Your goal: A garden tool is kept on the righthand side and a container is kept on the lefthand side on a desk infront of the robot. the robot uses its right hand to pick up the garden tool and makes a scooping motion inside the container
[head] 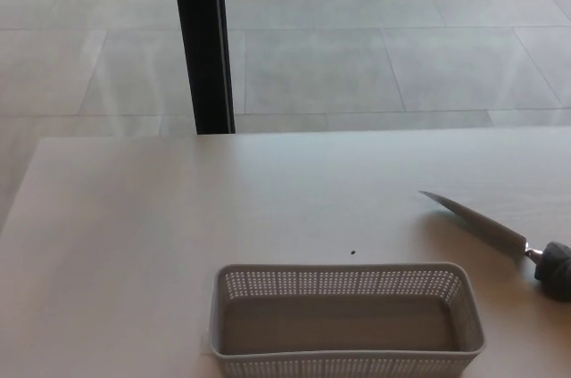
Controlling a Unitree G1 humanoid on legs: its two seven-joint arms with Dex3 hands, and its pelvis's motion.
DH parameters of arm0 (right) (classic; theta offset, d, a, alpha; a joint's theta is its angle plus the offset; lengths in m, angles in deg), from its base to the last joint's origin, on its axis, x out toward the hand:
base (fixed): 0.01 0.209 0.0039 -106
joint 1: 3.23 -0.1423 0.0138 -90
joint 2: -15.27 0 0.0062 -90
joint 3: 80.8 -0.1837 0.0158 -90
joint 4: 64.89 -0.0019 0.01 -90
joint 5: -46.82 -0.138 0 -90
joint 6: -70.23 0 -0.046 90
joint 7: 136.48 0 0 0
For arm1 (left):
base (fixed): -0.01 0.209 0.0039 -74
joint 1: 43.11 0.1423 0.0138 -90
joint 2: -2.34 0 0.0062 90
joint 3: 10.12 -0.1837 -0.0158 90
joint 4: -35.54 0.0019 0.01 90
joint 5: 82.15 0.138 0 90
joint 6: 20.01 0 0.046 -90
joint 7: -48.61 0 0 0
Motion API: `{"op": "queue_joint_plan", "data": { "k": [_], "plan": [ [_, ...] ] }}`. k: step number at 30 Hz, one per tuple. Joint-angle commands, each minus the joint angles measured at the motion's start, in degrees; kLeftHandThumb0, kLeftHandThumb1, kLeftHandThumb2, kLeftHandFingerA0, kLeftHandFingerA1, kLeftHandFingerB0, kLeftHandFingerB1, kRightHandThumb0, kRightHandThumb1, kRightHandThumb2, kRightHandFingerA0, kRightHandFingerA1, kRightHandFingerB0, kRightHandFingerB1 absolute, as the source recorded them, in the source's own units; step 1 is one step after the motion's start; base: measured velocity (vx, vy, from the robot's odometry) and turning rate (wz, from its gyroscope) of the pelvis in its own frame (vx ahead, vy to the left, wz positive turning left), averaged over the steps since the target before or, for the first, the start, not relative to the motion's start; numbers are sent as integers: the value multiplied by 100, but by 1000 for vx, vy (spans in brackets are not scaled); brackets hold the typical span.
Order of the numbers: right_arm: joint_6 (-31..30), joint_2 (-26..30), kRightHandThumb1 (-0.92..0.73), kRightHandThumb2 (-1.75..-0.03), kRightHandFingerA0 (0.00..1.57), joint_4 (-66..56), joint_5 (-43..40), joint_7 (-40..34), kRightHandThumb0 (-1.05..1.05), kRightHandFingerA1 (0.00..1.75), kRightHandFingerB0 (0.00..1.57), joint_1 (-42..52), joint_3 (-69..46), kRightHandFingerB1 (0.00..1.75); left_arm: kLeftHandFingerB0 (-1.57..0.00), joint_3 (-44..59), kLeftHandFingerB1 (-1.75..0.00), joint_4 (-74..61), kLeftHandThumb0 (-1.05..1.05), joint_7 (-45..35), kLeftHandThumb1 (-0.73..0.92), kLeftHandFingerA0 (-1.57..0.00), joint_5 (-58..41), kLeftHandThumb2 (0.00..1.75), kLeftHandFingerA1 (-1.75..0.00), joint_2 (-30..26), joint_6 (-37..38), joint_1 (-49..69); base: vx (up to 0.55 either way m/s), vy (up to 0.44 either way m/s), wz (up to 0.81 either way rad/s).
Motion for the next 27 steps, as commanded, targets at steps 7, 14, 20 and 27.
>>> {"op": "queue_joint_plan", "data": {
  "k": [7,14,20,27],
  "plan": [
    [-507,552,-78,-64,6,-1178,1190,995,-87,28,13,580,2216,24,-57,411,-51,19,-52,1,65,-58,-348,59,-64,24,224,-115,0,0,0],
    [-459,821,-61,-103,5,-497,1649,1114,-90,17,9,265,2997,25,-57,509,-53,-28,-49,-37,64,-55,-390,59,-65,32,227,18,0,0,0],
    [-256,958,-64,-107,5,-47,2270,1078,-89,19,11,-95,3695,30,-60,534,-55,9,-50,-32,62,-57,-406,58,-65,24,177,3,0,0,0],
    [-220,863,-64,-104,5,420,2527,1209,-87,17,10,-592,4244,33,-57,429,-53,38,-52,21,62,-59,-331,59,-68,39,159,-15,0,0,0]
  ]
}}
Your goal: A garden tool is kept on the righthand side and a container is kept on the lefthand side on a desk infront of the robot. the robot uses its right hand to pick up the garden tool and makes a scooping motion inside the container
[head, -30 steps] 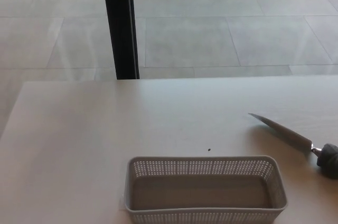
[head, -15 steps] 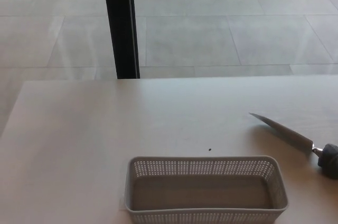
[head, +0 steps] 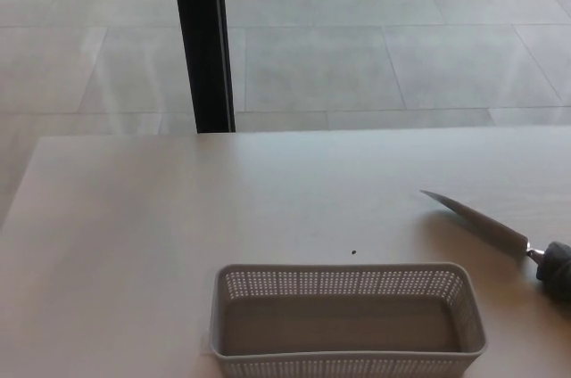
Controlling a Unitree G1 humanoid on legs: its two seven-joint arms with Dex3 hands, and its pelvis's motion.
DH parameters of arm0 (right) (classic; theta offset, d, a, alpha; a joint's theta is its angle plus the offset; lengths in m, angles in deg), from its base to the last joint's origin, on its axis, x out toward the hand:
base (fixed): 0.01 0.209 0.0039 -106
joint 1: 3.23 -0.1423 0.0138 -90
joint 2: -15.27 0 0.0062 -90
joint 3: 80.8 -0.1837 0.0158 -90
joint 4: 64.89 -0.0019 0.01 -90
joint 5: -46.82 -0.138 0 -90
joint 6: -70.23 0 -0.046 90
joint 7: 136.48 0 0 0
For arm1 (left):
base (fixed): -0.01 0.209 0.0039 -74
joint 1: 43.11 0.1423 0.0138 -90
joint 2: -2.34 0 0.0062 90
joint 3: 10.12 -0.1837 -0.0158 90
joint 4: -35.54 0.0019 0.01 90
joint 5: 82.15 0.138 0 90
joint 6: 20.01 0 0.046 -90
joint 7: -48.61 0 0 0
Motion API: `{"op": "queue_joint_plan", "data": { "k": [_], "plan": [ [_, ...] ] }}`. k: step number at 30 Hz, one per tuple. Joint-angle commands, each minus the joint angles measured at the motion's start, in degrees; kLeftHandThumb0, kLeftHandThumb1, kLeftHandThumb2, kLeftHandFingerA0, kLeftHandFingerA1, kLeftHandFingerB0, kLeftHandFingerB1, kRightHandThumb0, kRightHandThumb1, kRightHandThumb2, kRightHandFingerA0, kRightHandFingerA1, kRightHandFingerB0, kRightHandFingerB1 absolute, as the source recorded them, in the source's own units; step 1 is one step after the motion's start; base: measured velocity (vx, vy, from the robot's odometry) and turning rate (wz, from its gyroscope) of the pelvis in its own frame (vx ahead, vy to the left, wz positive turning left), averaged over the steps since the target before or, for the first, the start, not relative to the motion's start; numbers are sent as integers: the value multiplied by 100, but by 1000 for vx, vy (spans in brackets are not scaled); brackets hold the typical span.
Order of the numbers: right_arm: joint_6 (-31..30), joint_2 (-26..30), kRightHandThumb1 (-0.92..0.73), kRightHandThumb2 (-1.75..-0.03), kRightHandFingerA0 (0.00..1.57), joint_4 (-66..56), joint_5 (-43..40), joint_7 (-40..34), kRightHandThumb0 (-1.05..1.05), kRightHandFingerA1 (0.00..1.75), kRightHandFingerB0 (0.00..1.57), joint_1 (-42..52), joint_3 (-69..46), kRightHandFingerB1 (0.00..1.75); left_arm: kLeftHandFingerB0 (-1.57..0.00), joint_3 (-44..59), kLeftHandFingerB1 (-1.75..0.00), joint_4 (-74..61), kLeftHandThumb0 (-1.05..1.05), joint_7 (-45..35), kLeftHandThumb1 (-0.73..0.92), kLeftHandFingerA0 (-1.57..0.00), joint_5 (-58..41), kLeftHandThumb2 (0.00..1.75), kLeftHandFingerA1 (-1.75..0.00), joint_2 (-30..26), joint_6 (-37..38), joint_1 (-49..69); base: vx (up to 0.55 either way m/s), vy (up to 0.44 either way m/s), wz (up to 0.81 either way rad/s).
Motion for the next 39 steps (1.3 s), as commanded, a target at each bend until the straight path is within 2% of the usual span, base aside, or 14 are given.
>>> {"op": "queue_joint_plan", "data": {
  "k": [1,4,5,6,7,8,9,12,19,20,31,36,38,39],
  "plan": [
    [88,52,-64,-103,5,369,520,169,-87,17,10,-457,278,33,-63,-84,-56,-23,-52,65,63,-61,28,59,-65,-48,75,76,0,0,0],
    [91,31,-61,-103,2,466,544,161,-84,22,14,-555,313,35,-58,-150,-54,-8,-52,57,63,-59,53,59,-64,-58,80,121,0,0,0],
    [62,12,-79,-64,0,497,556,173,-86,32,16,-626,329,26,-56,-176,-54,-26,-52,-6,64,-57,61,59,-64,-78,118,149,0,0,0],
    [24,2,-61,-102,2,546,613,172,-84,22,15,-729,364,36,-53,-195,-52,-32,-52,-6,63,-58,55,59,-64,-79,122,157,0,0,0],
    [27,-10,-61,-102,2,588,650,158,-85,24,16,-826,383,36,-55,-226,-52,-48,-52,47,64,-60,67,59,-67,-79,111,155,0,0,0],
    [-59,-15,-78,-63,2,566,664,188,-86,32,18,-916,381,27,-55,-254,-52,-42,-53,13,64,-59,79,59,-66,-89,118,149,0,0,0],
    [-122,-35,-76,-64,3,554,661,210,-85,30,19,-1003,366,27,-58,-270,-53,-45,-53,50,63,-64,81,59,-70,-89,100,141,0,0,0],
    [-315,-46,-75,-63,2,465,737,281,-83,31,20,-1260,381,27,-58,-248,-53,-43,-51,31,63,-61,6,59,-67,-70,88,115,0,0,0],
    [-468,-122,-77,-64,4,481,1125,380,-84,34,20,-1459,729,27,-53,-307,-54,-56,-53,-7,63,-59,27,59,-70,-66,107,102,0,0,0],
    [-462,-157,-62,-101,2,491,1144,379,-88,31,17,-1424,767,40,-54,-323,-53,-52,-54,-8,64,-60,35,59,-67,-68,97,90,0,0,0],
    [-393,-208,-64,-103,3,571,1435,701,-91,26,15,-1220,1327,34,-53,-358,-50,-36,-55,23,63,-61,14,59,-68,-23,97,68,0,0,0],
    [-465,-284,-63,-103,3,703,1526,341,-87,41,11,-1260,1206,40,-49,-485,-49,-8,-56,38,66,-60,121,60,-65,-37,178,66,0,0,0],
    [-598,-320,-65,-100,4,712,1559,321,-92,43,12,-1282,1186,42,-48,-501,-48,4,-56,60,66,-59,113,60,-64,-39,156,55,0,0,0],
    [-722,-324,-74,-62,5,667,1648,299,-80,49,19,-1285,1212,30,-48,-516,-49,12,-56,38,67,-55,115,60,-63,-40,170,50,0,0,0]
  ]
}}
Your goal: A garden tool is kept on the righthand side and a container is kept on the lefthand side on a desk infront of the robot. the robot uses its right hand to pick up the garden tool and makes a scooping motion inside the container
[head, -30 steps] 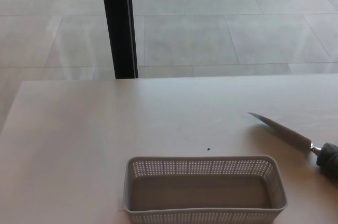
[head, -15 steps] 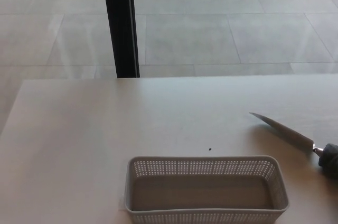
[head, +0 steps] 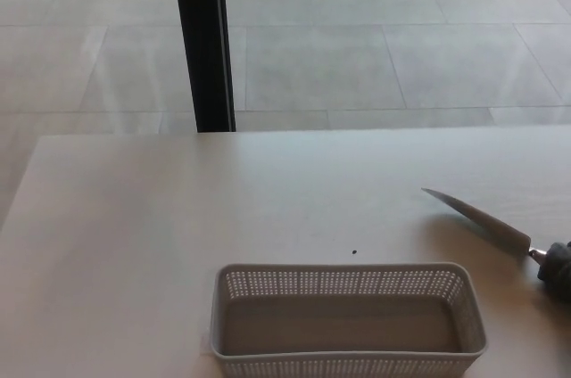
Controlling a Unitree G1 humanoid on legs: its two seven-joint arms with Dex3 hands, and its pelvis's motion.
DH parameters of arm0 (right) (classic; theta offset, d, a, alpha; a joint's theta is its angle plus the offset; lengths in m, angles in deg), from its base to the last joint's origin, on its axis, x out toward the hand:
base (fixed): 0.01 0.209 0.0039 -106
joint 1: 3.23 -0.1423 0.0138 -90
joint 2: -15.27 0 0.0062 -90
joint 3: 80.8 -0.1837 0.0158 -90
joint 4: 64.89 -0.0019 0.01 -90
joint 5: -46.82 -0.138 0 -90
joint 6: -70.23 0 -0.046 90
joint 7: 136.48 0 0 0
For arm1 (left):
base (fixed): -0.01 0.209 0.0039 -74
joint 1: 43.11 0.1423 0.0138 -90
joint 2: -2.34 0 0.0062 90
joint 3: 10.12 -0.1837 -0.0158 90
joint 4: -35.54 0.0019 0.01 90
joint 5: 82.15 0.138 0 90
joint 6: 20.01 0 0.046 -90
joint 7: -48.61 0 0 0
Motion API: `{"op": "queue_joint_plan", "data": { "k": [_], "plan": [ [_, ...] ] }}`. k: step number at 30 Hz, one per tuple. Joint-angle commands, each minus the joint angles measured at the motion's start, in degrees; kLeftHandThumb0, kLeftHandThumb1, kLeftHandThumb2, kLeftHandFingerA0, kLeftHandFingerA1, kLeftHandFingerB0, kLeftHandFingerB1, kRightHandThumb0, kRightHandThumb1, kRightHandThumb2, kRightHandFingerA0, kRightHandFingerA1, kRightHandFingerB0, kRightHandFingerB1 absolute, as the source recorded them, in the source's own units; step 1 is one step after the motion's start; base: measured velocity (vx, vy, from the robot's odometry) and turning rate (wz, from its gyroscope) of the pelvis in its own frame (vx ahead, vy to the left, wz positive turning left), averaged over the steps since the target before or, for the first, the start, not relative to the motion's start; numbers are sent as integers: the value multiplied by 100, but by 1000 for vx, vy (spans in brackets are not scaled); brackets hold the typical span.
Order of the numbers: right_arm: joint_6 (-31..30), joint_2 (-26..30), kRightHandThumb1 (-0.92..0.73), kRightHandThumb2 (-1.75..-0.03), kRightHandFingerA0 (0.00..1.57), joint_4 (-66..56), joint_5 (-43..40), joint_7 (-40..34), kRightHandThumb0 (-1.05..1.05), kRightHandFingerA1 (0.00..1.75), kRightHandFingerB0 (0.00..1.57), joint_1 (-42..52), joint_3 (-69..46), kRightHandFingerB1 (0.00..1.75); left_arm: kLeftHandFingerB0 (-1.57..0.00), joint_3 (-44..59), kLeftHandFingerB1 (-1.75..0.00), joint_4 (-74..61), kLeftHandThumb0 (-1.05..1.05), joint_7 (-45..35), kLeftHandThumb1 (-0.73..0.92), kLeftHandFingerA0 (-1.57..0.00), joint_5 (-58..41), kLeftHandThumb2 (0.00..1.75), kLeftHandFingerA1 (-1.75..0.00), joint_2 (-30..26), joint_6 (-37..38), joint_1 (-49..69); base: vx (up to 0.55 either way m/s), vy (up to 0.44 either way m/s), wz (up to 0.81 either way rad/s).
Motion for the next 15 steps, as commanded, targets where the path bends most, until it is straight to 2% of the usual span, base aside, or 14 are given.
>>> {"op": "queue_joint_plan", "data": {
  "k": [1,2,3,4,5,7,9,11,12,13,14,15],
  "plan": [
    [-545,-64,-74,-62,5,-22,426,-124,-80,49,19,17,38,30,-48,-77,-49,46,-56,0,67,-55,93,60,-63,-50,129,5,0,0,0],
    [-631,-91,-53,-86,7,-20,508,-185,-72,58,12,14,64,42,-50,-97,-49,40,-55,16,66,-58,100,60,-64,-53,123,6,0,0,0],
    [-755,-140,-53,-86,7,-7,629,-277,-72,58,12,0,111,42,-50,-119,-49,29,-55,40,66,-58,112,60,-64,-62,111,8,0,0,0],
    [-854,-196,-67,-61,10,-6,710,-408,-65,64,22,9,119,30,-51,-119,-48,35,-55,42,66,-60,105,60,-63,-65,101,6,0,0,0],
    [-962,-234,-65,-60,14,-6,846,-570,-63,67,23,48,158,30,-55,-99,-51,20,-54,28,66,-63,68,59,-68,-71,82,4,0,0,0],
    [-1097,-329,-65,-60,19,17,976,-801,-59,63,25,61,180,29,-54,-100,-50,-9,-54,20,66,-63,56,59,-68,-78,73,19,0,0,0],
    [-1203,-472,-66,-60,29,146,1201,-1321,-53,64,29,134,233,30,-51,-98,-48,-1,-53,7,66,-61,53,60,-63,-76,82,43,0,0,0],
    [-1424,-600,-67,-61,28,256,1336,-1553,-52,60,28,104,271,30,-53,-117,-49,24,-53,28,65,-63,79,60,-63,-78,74,32,0,0,0],
    [-1563,-659,-53,-82,29,345,1460,-1675,-57,61,19,67,343,41,-54,-117,-49,28,-53,13,65,-62,74,60,-64,-69,75,24,0,0,0],
    [-1711,-701,-52,-83,33,379,1543,-1658,-56,63,14,38,405,41,-54,-118,-50,17,-53,10,65,-62,70,60,-65,-69,93,34,0,0,0],
    [-1730,-726,-65,-59,52,423,1604,-1708,-50,79,19,27,453,28,-53,-120,-50,28,-53,-13,66,-61,70,60,-65,-71,86,26,0,0,0],
    [-1776,-698,-55,-80,79,449,1769,-1612,-48,111,11,30,624,39,-55,-45,-49,45,-52,23,63,-64,-8,59,-63,-58,-23,-15,0,0,0]
  ]
}}
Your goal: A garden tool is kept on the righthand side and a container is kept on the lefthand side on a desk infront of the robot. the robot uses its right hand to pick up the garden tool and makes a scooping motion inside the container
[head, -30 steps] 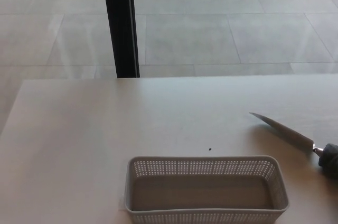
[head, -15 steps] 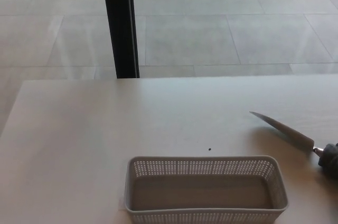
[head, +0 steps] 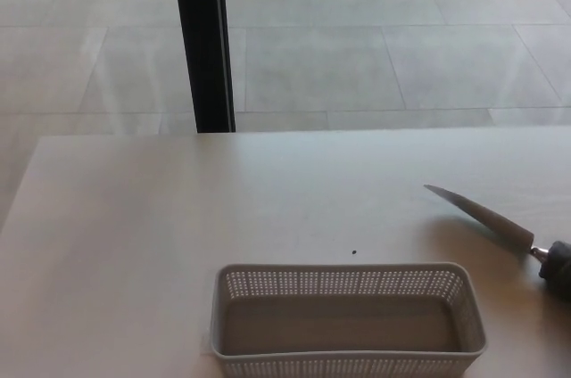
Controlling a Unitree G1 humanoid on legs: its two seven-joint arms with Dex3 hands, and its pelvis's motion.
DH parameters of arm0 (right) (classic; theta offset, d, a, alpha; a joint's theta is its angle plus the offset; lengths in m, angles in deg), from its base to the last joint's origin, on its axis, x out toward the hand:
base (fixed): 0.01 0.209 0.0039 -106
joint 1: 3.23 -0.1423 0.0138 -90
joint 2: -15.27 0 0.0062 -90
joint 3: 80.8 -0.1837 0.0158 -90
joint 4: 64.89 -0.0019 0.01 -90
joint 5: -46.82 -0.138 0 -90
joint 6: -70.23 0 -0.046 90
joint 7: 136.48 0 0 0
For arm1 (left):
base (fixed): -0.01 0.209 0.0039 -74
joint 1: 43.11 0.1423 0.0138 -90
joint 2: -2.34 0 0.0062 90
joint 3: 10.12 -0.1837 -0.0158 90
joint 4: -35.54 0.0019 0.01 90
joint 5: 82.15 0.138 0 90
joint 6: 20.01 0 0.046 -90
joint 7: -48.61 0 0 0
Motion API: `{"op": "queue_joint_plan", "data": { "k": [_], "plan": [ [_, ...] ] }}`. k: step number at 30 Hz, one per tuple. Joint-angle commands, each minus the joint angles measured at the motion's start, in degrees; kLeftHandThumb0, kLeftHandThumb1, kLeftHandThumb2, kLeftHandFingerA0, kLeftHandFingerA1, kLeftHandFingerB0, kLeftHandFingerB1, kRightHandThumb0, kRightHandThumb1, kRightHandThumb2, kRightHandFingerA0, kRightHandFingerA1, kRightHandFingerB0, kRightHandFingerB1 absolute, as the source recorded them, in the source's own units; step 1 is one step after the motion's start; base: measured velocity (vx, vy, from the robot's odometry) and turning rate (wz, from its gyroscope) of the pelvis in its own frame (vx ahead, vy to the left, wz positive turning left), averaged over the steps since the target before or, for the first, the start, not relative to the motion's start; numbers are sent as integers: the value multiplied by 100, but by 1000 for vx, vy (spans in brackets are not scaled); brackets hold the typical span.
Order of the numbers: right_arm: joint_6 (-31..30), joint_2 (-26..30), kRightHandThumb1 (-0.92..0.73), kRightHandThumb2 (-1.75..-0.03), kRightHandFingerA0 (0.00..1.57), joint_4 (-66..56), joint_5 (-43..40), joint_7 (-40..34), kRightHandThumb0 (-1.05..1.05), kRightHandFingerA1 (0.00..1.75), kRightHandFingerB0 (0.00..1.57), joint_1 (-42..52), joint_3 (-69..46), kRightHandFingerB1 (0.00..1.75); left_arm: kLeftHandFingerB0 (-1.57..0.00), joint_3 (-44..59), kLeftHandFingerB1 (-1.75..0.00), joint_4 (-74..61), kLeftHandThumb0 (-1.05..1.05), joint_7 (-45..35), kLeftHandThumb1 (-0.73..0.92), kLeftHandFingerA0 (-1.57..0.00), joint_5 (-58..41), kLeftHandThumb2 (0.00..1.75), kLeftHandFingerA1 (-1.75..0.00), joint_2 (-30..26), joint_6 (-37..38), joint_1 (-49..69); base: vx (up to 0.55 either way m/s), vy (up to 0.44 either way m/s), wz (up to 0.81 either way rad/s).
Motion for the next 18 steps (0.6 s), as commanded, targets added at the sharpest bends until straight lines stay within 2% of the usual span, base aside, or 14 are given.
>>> {"op": "queue_joint_plan", "data": {
  "k": [1,2,3,4,8,9,10,12,13,14,15,16,17,18],
  "plan": [
    [-899,-182,-64,-61,79,389,929,-532,-37,129,17,73,479,29,-55,34,-51,13,-54,-5,65,-62,-9,59,-69,-56,-37,-6,0,0,0],
    [-934,-183,-64,-61,79,411,955,-530,-37,129,17,66,524,29,-55,19,-51,2,-54,-20,65,-62,3,59,-69,-56,-23,-6,0,0,0],
    [-934,-148,-60,-79,85,422,1021,-430,-37,126,23,61,624,42,-56,8,-52,-8,-52,-44,65,-63,12,59,-69,-68,-3,8,0,0,0],
    [-937,-86,-65,-60,79,452,1168,-211,-30,121,43,37,825,41,-53,-10,-50,-11,-52,-73,65,-60,28,60,-65,-79,23,24,0,0,0],
    [-1054,-51,-69,-60,76,475,1290,31,-33,114,55,-6,1094,46,-56,6,-50,-4,-51,-55,64,-62,12,59,-66,-87,25,31,0,0,0],
    [-956,-16,-71,-63,75,455,1311,-147,-35,131,61,84,1122,52,-58,5,-50,8,-51,-58,64,-64,17,59,-65,-84,49,33,0,0,0],
    [-852,-10,-75,-64,77,488,1261,-339,-34,132,64,147,1081,52,-58,9,-50,3,-52,-50,64,-63,14,59,-64,-82,57,38,0,0,0],
    [-472,32,-74,-65,75,546,1139,-814,-33,147,68,301,932,56,-54,-29,-49,-15,-54,-130,64,-59,43,60,-64,-114,76,29,0,0,0],
    [-260,43,-84,-68,78,581,1073,-1147,-34,148,68,392,829,58,-54,-39,-49,-27,-53,-161,65,-57,49,60,-65,-129,84,26,0,0,0],
    [-3,49,-85,-69,78,643,996,-1564,-34,148,68,506,689,50,-53,-23,-49,-39,-52,-202,65,-56,22,59,-65,-137,85,29,0,0,0],
    [97,33,-85,-69,78,702,976,-1682,-34,148,68,534,631,50,-53,-3,-49,-46,-52,-245,65,-56,-3,59,-65,-150,86,38,0,0,0],
    [304,57,-83,-71,78,754,933,-1943,-33,161,76,593,543,103,-53,9,-49,-59,-51,-261,65,-55,-20,60,-65,-156,65,43,0,0,0],
    [615,97,-83,-71,78,831,870,-2334,-33,161,76,678,413,103,-53,28,-49,-78,-51,-283,65,-55,-44,60,-65,-162,34,50,0,0,0],
    [636,86,-83,-71,78,851,882,-2349,-33,161,76,678,400,103,-53,29,-49,-78,-51,-285,65,-55,-44,60,-65,-165,33,52,0,0,0]
  ]
}}
